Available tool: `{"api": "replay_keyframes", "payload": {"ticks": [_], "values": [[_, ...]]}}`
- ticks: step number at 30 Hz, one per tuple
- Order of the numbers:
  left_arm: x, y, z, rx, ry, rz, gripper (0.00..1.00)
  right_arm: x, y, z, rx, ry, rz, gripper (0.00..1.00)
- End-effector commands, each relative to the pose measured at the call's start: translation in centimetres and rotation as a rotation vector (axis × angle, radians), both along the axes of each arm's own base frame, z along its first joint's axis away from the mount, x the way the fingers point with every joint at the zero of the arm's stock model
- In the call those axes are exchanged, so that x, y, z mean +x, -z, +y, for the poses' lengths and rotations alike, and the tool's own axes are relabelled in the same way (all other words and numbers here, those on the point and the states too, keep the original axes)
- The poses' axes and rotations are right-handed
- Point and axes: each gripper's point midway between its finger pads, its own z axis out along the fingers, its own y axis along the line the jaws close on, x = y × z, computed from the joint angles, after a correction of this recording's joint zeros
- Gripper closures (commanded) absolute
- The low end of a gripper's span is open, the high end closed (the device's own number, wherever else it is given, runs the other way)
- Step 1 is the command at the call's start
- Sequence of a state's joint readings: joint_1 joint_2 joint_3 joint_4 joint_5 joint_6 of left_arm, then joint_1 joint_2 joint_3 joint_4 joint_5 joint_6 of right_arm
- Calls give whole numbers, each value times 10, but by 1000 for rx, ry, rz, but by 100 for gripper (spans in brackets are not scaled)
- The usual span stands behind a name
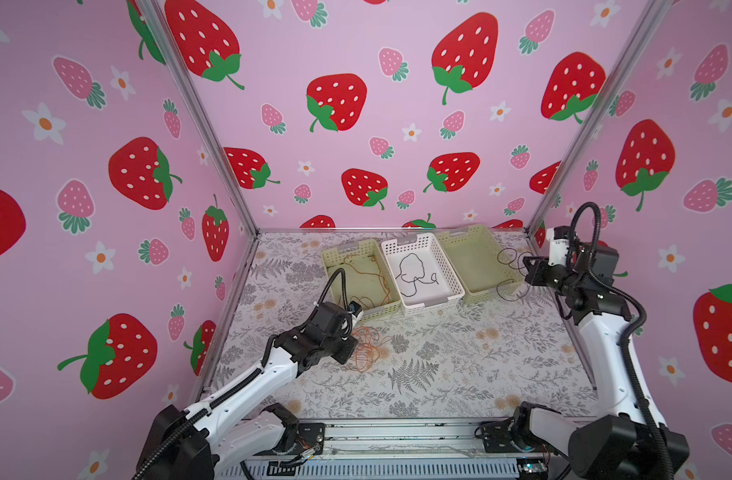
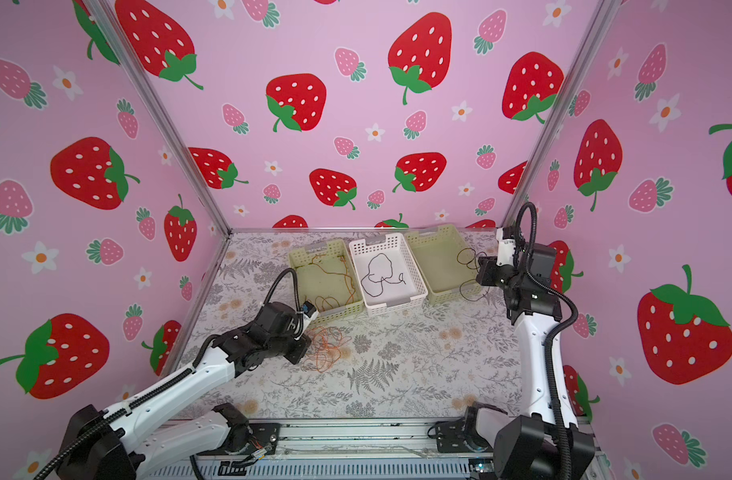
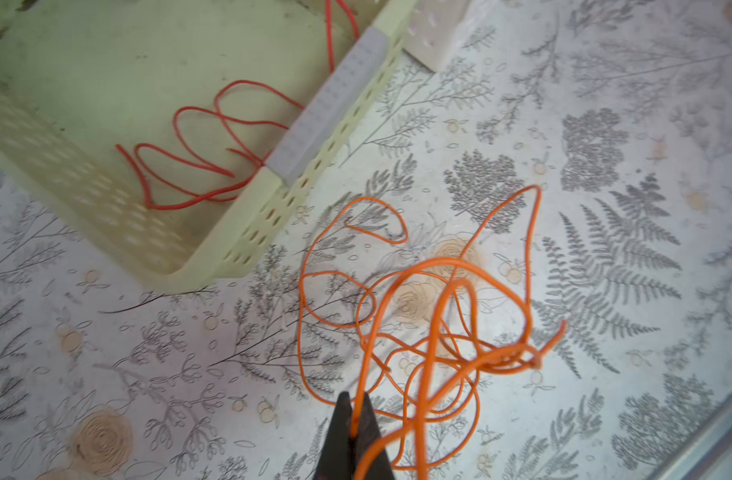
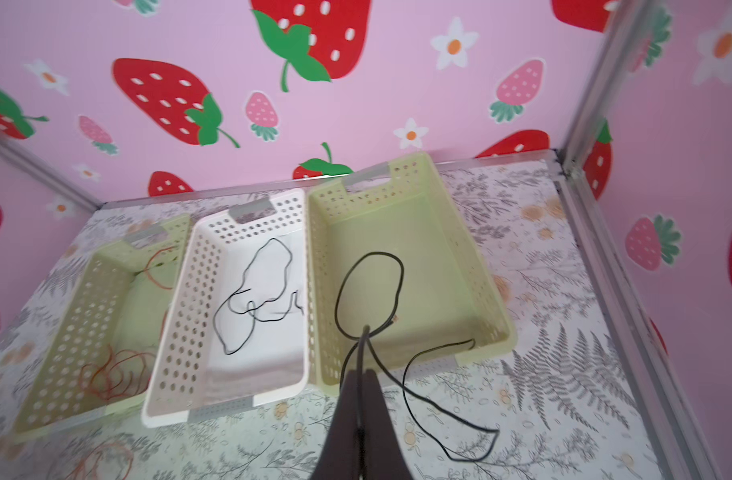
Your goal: Untangle the cables
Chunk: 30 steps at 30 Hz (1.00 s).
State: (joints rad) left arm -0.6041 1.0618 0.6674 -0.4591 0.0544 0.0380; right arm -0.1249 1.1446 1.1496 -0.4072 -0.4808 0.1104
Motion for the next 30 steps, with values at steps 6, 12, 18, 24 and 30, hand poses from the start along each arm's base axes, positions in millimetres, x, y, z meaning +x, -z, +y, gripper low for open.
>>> {"api": "replay_keyframes", "payload": {"ticks": [6, 12, 18, 24, 30], "values": [[9, -15, -44, -71, 103, -42, 100, -14, -79, 89, -14, -285, -126, 100], [8, -5, -70, -72, 191, -27, 100, -3, -116, 144, -27, -413, -262, 100], [6, -2, -84, -95, 230, -11, 100, 26, -106, 186, -52, -488, -280, 100], [-5, -5, -101, -162, 301, -9, 100, 57, -72, 203, -83, -506, -253, 100], [-4, -5, -107, -163, 307, -3, 100, 80, 14, 213, -121, -524, -100, 100]]}}
